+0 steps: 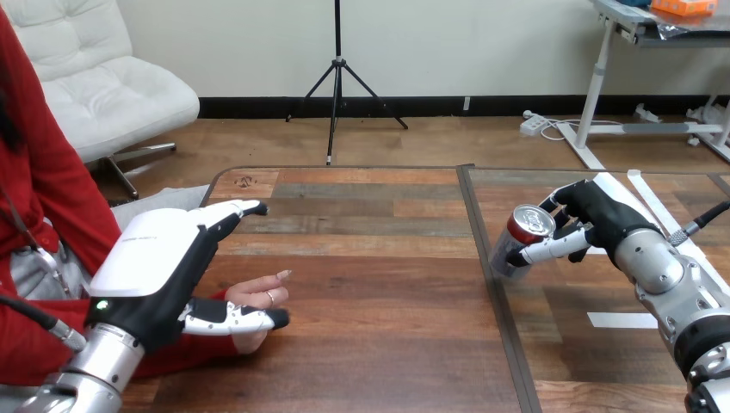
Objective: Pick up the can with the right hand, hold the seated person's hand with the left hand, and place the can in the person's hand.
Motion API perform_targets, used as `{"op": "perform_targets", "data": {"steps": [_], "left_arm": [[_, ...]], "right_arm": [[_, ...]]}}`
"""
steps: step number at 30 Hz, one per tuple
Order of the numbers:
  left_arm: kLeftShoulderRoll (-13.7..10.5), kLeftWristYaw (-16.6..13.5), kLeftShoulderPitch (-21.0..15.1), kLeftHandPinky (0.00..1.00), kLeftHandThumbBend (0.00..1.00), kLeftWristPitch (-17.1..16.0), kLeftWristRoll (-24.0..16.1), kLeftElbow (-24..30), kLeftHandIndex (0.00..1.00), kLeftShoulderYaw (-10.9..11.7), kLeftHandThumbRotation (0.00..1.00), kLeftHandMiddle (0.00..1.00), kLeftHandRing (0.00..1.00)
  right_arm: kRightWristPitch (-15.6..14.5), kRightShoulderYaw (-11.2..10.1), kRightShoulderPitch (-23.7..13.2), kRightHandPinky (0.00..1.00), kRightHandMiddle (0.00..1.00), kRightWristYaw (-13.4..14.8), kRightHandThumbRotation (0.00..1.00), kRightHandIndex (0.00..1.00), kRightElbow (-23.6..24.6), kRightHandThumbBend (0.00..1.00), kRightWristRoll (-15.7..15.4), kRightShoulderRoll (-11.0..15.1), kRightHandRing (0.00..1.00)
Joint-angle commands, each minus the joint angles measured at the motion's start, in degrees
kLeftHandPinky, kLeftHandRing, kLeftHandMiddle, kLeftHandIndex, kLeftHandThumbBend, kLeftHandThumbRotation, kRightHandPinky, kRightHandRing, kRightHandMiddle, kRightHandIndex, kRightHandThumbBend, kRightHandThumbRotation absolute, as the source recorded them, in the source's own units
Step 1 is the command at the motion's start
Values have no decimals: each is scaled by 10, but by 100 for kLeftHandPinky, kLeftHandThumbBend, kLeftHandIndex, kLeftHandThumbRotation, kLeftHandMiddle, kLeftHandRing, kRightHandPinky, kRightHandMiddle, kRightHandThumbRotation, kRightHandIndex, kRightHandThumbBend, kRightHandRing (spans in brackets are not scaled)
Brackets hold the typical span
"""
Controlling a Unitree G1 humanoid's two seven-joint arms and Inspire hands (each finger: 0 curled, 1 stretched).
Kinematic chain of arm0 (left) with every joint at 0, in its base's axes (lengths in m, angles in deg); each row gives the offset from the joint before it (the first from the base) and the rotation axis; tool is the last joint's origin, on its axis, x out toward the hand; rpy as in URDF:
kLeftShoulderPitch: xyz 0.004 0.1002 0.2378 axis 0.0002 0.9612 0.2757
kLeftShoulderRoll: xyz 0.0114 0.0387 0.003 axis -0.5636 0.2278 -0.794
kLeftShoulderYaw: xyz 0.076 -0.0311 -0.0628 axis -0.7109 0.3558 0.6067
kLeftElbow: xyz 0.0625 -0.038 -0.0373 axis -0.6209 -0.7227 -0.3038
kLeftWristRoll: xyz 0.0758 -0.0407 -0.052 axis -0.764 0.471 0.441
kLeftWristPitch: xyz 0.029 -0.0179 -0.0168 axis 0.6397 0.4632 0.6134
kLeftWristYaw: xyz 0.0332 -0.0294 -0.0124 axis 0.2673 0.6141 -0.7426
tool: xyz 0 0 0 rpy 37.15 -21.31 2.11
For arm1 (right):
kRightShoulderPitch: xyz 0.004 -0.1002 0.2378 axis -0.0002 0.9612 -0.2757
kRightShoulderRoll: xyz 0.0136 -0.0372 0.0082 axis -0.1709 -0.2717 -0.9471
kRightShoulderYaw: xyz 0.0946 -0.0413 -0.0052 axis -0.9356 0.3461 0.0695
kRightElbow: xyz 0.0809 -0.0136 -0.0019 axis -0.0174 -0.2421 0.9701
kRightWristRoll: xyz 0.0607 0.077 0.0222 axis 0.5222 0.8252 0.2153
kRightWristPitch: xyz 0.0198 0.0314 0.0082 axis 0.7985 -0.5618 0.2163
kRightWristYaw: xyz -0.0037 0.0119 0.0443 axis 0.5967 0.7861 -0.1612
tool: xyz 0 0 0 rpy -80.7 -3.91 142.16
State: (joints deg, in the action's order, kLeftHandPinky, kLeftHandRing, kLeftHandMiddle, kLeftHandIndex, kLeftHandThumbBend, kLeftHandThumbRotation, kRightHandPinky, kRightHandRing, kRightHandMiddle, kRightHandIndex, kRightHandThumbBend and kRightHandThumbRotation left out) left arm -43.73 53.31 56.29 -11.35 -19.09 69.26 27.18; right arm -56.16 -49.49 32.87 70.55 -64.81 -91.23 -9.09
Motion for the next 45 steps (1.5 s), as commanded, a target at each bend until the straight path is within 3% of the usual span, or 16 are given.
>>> {"op": "perform_targets", "data": {"steps": [1, 14, 27, 45], "left_arm": [[-21, -11, -32, 75, 100, 19, -17, -6, 82, -15, 40, 86, 82], [-41, -32, -49, 75, 100, 51, -46, -46, 81, -42, 39, 84, 81], [-49, -28, -61, 78, 100, 81, -46, -81, 82, -61, 44, 85, 82], [-57, -6, -72, 79, 100, 106, -33, -100, 82, -76, 38, 84, 82]], "right_arm": [[16, -10, -53, 33, 45, 5, 0, 48, 33, 76, 9, 17, 38], [19, -10, -51, 34, 45, 6, 0, 49, 33, 76, 10, 15, 39], [22, -12, -51, 34, 45, 3, 0, 49, 32, 77, 12, 14, 39], [28, -11, -49, 34, 45, 6, 0, 48, 31, 77, 12, 14, 39]]}}
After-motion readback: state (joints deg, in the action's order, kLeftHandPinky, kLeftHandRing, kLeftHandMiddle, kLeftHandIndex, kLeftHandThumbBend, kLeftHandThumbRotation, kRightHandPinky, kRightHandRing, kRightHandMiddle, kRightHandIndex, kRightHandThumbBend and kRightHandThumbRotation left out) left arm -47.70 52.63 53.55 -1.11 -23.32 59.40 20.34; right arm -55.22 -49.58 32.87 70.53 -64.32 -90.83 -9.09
